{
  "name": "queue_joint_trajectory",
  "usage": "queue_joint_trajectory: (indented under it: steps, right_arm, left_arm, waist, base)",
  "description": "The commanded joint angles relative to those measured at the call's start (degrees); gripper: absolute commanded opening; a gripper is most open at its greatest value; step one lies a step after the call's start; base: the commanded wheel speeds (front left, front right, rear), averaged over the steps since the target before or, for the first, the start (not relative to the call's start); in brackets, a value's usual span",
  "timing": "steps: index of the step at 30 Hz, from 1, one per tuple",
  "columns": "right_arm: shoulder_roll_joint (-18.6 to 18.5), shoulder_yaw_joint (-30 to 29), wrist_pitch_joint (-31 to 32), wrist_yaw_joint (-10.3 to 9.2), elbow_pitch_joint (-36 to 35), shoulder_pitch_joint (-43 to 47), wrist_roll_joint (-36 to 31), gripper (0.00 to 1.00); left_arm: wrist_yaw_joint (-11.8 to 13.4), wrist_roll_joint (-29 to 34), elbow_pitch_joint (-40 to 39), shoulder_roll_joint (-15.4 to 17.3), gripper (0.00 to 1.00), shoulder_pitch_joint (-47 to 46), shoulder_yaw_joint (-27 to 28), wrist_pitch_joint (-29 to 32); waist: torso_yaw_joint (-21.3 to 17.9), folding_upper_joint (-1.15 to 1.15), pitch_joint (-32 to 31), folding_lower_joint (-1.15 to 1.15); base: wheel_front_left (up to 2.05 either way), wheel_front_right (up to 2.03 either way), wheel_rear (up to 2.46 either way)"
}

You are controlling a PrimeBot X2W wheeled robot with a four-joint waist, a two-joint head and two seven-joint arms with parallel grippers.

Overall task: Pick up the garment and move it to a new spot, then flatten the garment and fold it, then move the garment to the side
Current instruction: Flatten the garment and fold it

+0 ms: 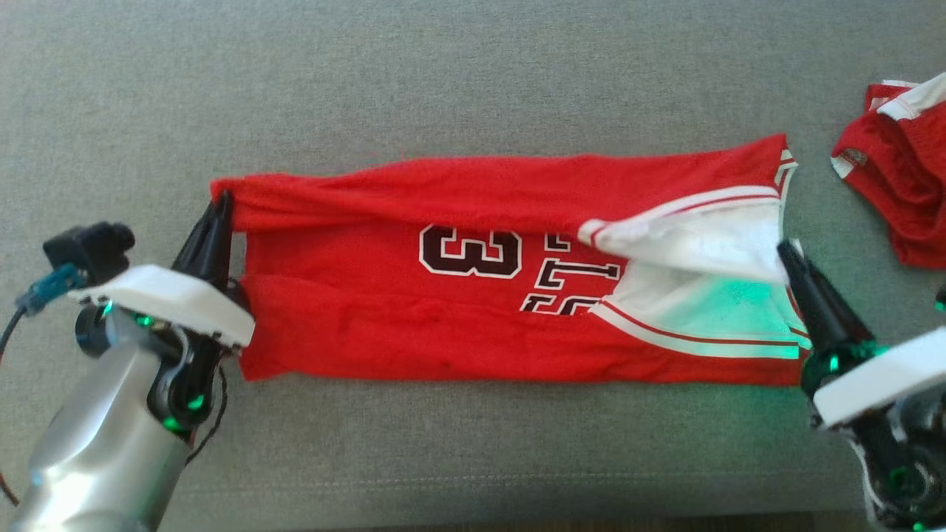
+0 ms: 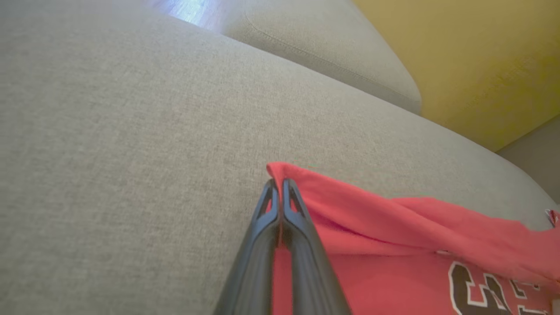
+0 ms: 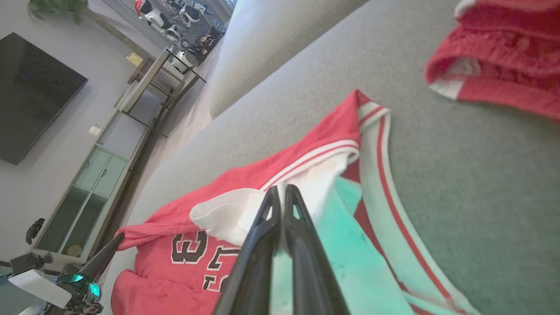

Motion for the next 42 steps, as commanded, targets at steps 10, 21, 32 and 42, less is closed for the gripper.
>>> queue_joint_trajectory:
  steps: [10,21,32,42]
  right_arm:
    - [3.17,0.01,-1.07,0.21,-1.08,3.88,-5.18,1.0]
    - [2.61,2.3,-14.44,0.21,-0.83,2.05,-17.47,1.0]
    - [2.26,3.12,-25.52,0.21,4.32,-1.5,-26.87,1.0]
    - [3.16,3.24,-27.75,0.21,9.2,0.54,-32.97,1.0]
  left_arm:
    - [3.58,-0.33,-4.06,3.43,1.0,3.71,2.47,0.64]
    - [10.89,13.26,-14.1,-0.44,1.0,9.41,10.34,-1.65]
    - [11.48,28.84,-26.5,-7.41,1.0,19.09,18.65,-1.67]
    - [9.69,34.33,-25.56,-10.32,1.0,25.05,17.37,-1.67]
  waist:
    - [-0.59,0.0,0.36,0.0]
    - [-1.03,0.0,-1.41,0.0]
    - [-0.99,0.0,-5.33,0.0]
    - [-0.89,0.0,-9.92,0.0]
  base:
    - [0.0,0.0,0.0]
    - [0.0,0.0,0.0]
    - [0.0,0.0,0.0]
    - [0.0,0.0,0.0]
